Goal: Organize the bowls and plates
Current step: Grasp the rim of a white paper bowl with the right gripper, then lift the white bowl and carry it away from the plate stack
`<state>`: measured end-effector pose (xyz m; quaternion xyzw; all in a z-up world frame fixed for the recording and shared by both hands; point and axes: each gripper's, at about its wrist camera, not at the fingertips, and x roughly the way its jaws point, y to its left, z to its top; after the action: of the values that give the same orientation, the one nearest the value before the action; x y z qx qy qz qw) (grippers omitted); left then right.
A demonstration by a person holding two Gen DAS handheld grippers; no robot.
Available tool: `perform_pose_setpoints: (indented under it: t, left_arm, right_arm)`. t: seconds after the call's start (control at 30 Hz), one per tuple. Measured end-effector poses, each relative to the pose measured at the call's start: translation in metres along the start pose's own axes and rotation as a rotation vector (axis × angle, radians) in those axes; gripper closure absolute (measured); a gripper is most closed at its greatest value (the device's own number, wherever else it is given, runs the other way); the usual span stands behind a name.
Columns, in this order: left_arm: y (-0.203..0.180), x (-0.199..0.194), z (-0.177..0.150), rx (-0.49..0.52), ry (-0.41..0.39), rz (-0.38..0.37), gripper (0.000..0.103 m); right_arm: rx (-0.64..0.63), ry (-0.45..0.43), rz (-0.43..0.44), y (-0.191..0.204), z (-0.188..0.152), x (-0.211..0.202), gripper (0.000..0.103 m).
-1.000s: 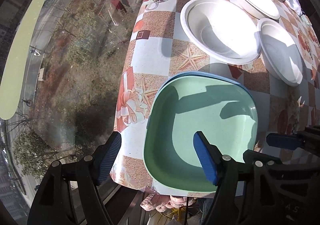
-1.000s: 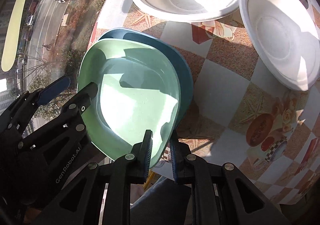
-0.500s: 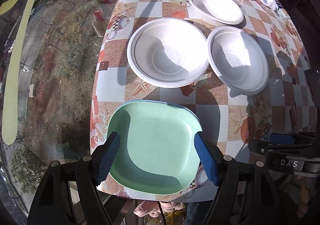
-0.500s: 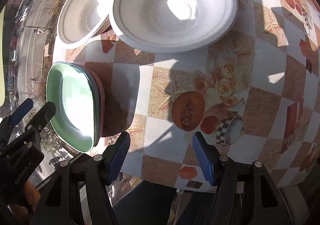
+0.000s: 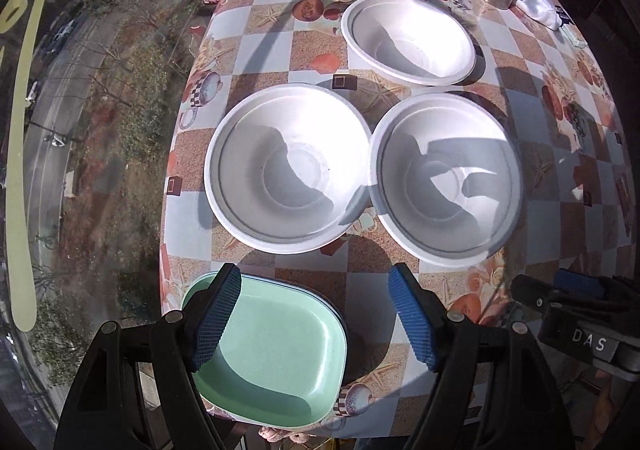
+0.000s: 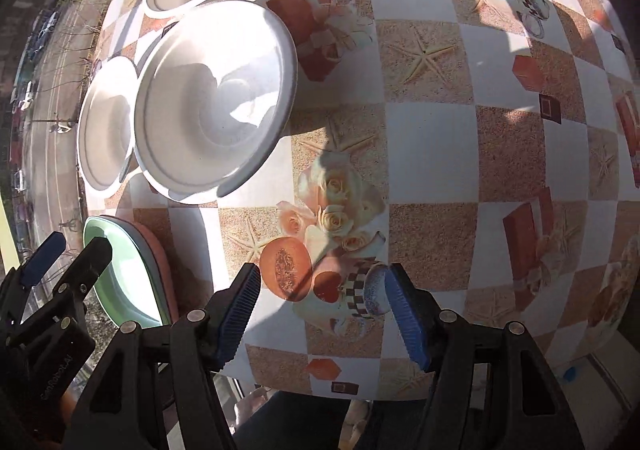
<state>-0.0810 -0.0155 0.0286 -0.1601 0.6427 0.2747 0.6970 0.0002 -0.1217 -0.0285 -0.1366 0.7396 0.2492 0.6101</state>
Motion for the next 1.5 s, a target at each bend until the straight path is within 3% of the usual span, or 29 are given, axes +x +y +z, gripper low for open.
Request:
perform_pose_setpoints:
  t: [0.13,0.4,0.53,0.8,1.1,1.13,1.17,1.27,1.5]
  left_arm:
    - [-0.005,0.007,0.016,-0.026,0.006,0.029,0.024]
    - [-0.019,0.019,0.042,-0.01,-0.002,0.105,0.024]
    - [-0.015,0.017,0.048,-0.02,-0.014,0.109,0.024]
    - [-0.01,0.018,0.069,-0.088,-0.03,0.103,0.024]
    - [-0.013,0.037,0.09,-0.088,-0.032,0.124,0.024]
    - [-0.015,0.038,0.091,-0.081,-0.033,0.125,0.024]
    - [-0.018,0.039,0.091,-0.068,-0.033,0.126,0.024]
    - [-0.027,0.041,0.091,-0.033,-0.033,0.122,0.024]
    - [-0.064,0.048,0.083,0.05,0.013,0.055,0.024]
  right_arm:
    - [-0.011,-0.014,-0.018,-0.021,0.027,-0.004,0.037]
    - [-0.023,-0.036,-0.029,-0.023,0.076,-0.007,0.037]
    - [-0.028,-0.039,-0.018,-0.025,0.098,-0.006,0.037]
    - [-0.037,-0.111,0.04,-0.026,0.111,-0.032,0.037]
    - [-0.074,-0.077,0.077,0.006,0.126,0.002,0.038]
    - [-0.075,-0.073,0.081,0.006,0.127,0.004,0.044]
    - [-0.078,-0.06,0.096,0.006,0.128,0.007,0.061]
    - [-0.074,-0.015,0.11,0.002,0.125,0.015,0.085]
    - [-0.141,-0.019,0.092,-0.02,0.105,0.006,0.087]
